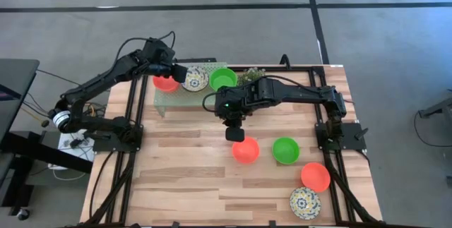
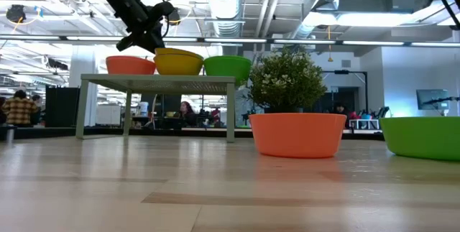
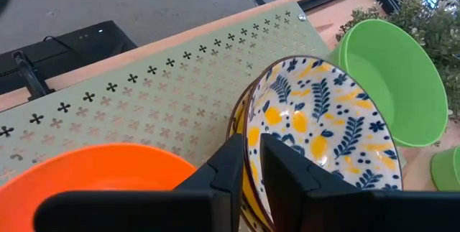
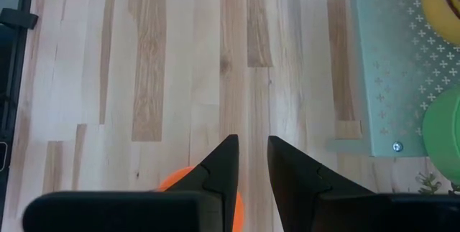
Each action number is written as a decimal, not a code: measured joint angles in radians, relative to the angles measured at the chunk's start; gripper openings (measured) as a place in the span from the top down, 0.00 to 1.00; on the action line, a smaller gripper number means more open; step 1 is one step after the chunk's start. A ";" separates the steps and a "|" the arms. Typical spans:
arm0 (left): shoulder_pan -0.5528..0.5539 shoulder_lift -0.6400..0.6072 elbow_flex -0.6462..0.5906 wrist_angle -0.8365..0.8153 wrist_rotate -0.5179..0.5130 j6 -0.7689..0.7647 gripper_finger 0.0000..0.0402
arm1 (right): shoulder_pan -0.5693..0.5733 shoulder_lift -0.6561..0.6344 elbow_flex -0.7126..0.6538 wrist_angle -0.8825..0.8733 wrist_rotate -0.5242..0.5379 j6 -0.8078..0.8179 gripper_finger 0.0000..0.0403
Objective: Pick & Place Mini bowls
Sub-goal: Stack the white pattern bowl on top of the white pattern bowl on the shelf, then stack the orange bowl on top of the stacked orange bowl on the shelf
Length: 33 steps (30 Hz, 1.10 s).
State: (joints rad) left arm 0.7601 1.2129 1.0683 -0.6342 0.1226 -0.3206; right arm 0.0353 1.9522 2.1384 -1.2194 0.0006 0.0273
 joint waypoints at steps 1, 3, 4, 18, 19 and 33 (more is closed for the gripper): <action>0.000 0.000 0.000 0.001 0.000 0.001 0.88 | 0.000 0.000 0.000 0.000 0.000 0.000 0.83; 0.000 0.000 0.000 0.001 -0.001 0.002 0.87 | 0.000 0.000 0.000 0.000 0.000 0.000 0.83; 0.000 0.000 0.000 0.002 -0.001 0.002 0.87 | 0.000 0.000 0.000 0.000 0.000 0.000 0.83; -0.003 -0.035 0.000 0.034 0.005 0.104 0.87 | 0.011 0.000 0.000 0.000 0.000 0.000 0.83; -0.003 -0.050 0.000 0.033 0.006 0.106 0.87 | 0.015 0.000 0.000 0.000 0.000 0.000 0.83; -0.101 -0.328 -0.022 -0.046 0.120 0.200 0.87 | 0.092 0.000 0.000 -0.055 -0.001 -0.021 0.83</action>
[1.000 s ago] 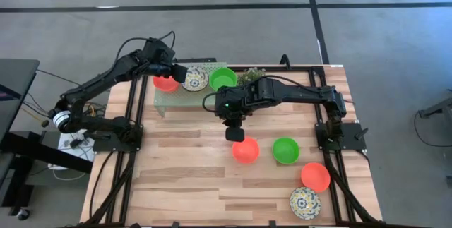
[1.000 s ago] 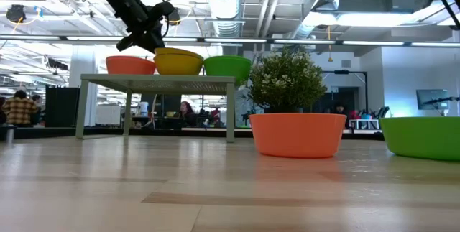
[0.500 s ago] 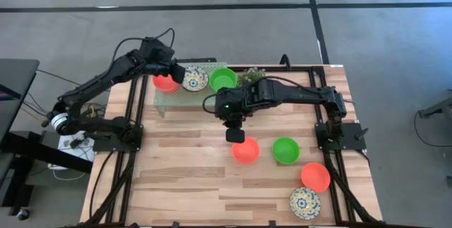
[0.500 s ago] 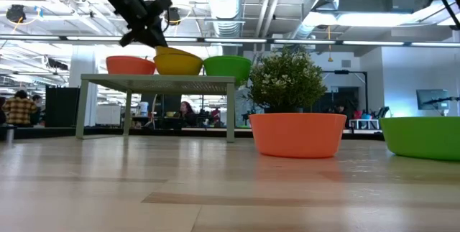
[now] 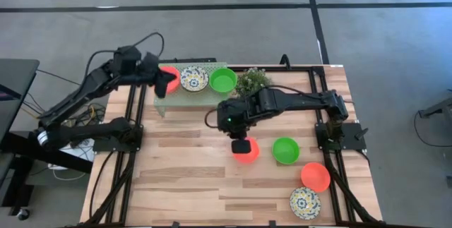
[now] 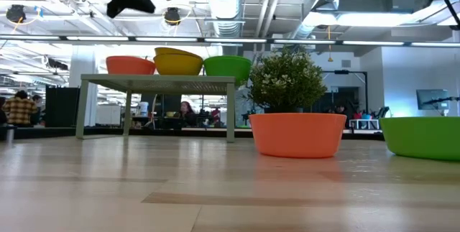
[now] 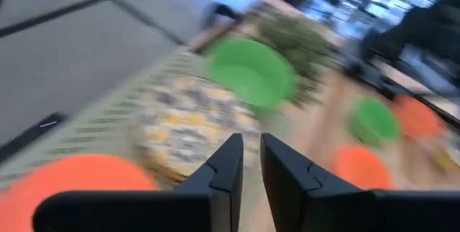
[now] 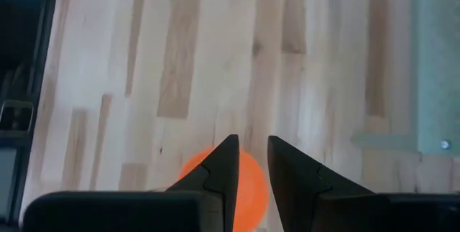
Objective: Pick & Place Mini bowls
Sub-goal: Stack the orange bowl on top of the stacked orange bowl on the shelf
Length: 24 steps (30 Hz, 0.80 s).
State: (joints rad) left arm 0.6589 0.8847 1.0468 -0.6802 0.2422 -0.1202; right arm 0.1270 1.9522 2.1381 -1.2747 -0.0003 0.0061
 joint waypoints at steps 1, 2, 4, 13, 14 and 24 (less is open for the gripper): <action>-0.029 -0.014 -0.010 -0.002 0.026 0.010 0.87 | 0.009 -0.001 -0.008 0.000 0.000 -0.019 0.83; -0.061 -0.029 -0.023 0.001 0.053 0.017 0.87 | 0.018 -0.003 -0.023 0.007 -0.001 -0.042 0.83; -0.128 -0.054 -0.052 0.003 0.086 0.029 0.87 | 0.035 -0.003 -0.062 0.011 -0.003 -0.071 0.83; -0.416 -0.094 -0.149 0.119 0.094 0.045 0.87 | 0.096 0.000 -0.312 0.070 -0.004 -0.007 0.83; -0.438 -0.091 -0.159 0.134 0.095 0.045 0.87 | 0.102 0.000 -0.339 0.090 -0.012 -0.006 0.83; -0.548 -0.083 -0.255 0.177 0.091 0.045 0.87 | 0.135 0.000 -0.502 0.221 -0.150 -0.005 0.83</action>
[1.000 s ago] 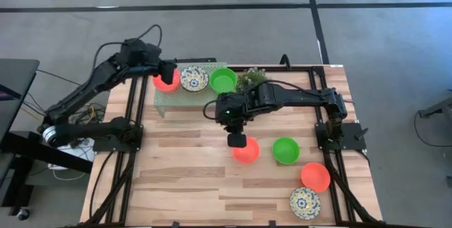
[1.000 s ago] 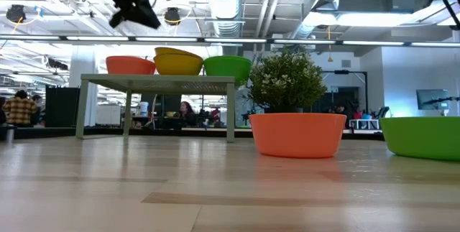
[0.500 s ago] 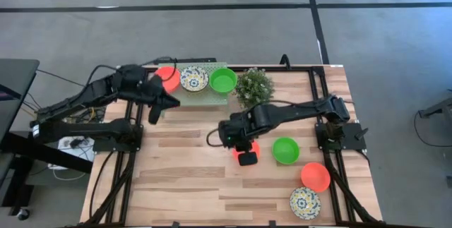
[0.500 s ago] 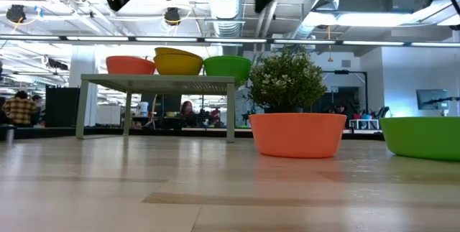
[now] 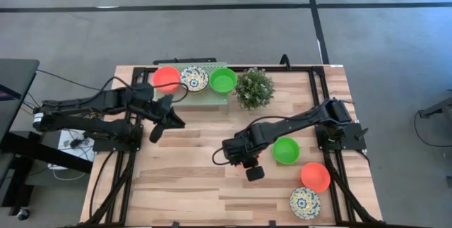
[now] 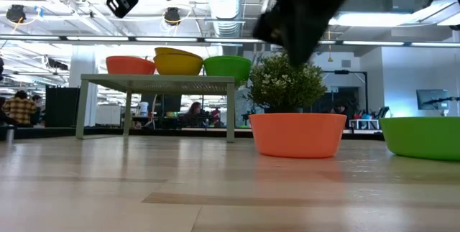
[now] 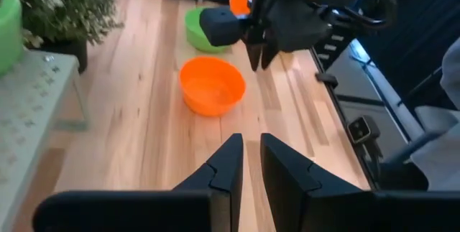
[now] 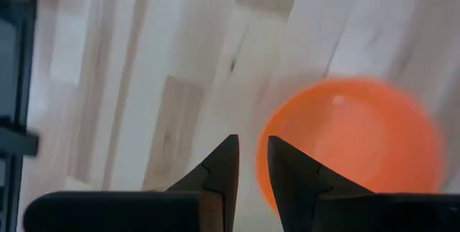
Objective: Pick & Place Mini bowls
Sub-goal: Stack the orange bowl on top of the stacked orange bowl on the shelf
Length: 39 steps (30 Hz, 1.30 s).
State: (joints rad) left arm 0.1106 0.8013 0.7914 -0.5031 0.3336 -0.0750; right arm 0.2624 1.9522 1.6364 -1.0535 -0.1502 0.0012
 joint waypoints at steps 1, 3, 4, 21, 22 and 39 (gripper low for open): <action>-0.002 0.000 -0.009 0.004 0.000 0.000 0.87 | 0.000 0.000 -0.015 -0.002 -0.007 0.000 0.83; -0.005 0.000 -0.024 0.011 0.000 -0.005 0.87 | -0.002 -0.003 -0.049 0.013 -0.009 0.000 0.83; -0.005 0.000 -0.028 0.011 0.000 -0.008 0.87 | -0.005 -0.003 -0.064 0.018 -0.010 0.004 0.83; -0.005 0.000 -0.037 0.070 0.000 -0.011 0.87 | -0.015 -0.004 -0.208 0.224 -0.006 0.045 0.83; -0.004 0.000 -0.037 0.073 0.000 -0.011 0.87 | -0.014 -0.004 -0.208 0.230 -0.005 0.045 0.83; -0.004 0.000 -0.037 0.094 0.000 -0.011 0.87 | -0.013 0.000 -0.208 0.262 0.050 0.058 0.84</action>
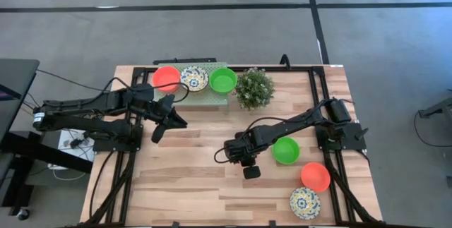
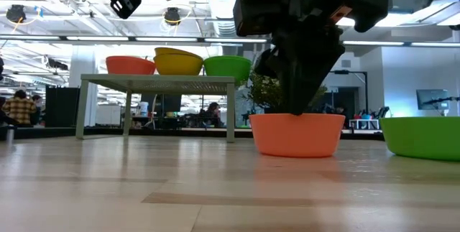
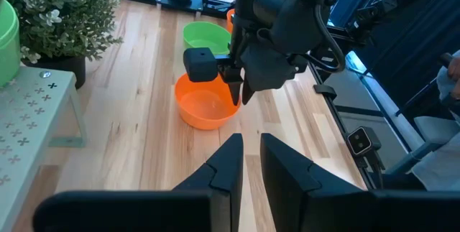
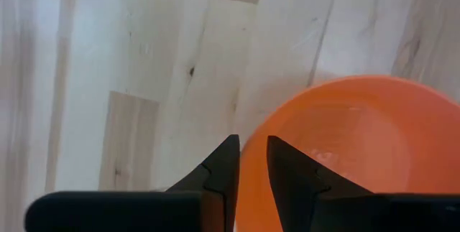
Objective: Pick & Place Mini bowls
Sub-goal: Stack the orange bowl on top of the stacked orange bowl on the shelf
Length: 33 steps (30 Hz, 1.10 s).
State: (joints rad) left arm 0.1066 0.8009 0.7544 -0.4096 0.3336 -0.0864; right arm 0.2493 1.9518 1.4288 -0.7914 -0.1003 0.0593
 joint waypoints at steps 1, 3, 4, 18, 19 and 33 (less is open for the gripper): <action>0.000 0.000 0.000 0.001 0.000 0.000 0.87 | 0.000 0.000 0.000 0.000 0.002 0.000 0.85; 0.000 0.000 0.000 0.004 0.000 0.000 0.87 | 0.000 0.000 0.000 0.000 0.005 0.002 0.87; 0.000 0.000 0.000 0.006 0.000 0.000 0.87 | 0.000 0.000 0.000 0.000 0.005 0.003 0.88; 0.000 0.000 0.001 0.015 0.000 0.000 0.87 | 0.000 0.000 0.000 0.013 0.074 0.134 0.95; 0.000 0.000 0.001 0.016 0.000 0.000 0.87 | 0.000 0.000 0.000 0.013 0.074 0.134 0.93; 0.000 0.000 0.001 0.025 0.000 0.000 0.87 | 0.019 0.000 0.000 0.014 0.078 0.119 0.77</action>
State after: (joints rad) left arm 0.1066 0.8009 0.7555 -0.3846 0.3340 -0.0868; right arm 0.2687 1.9522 1.4288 -0.7776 -0.0219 0.1779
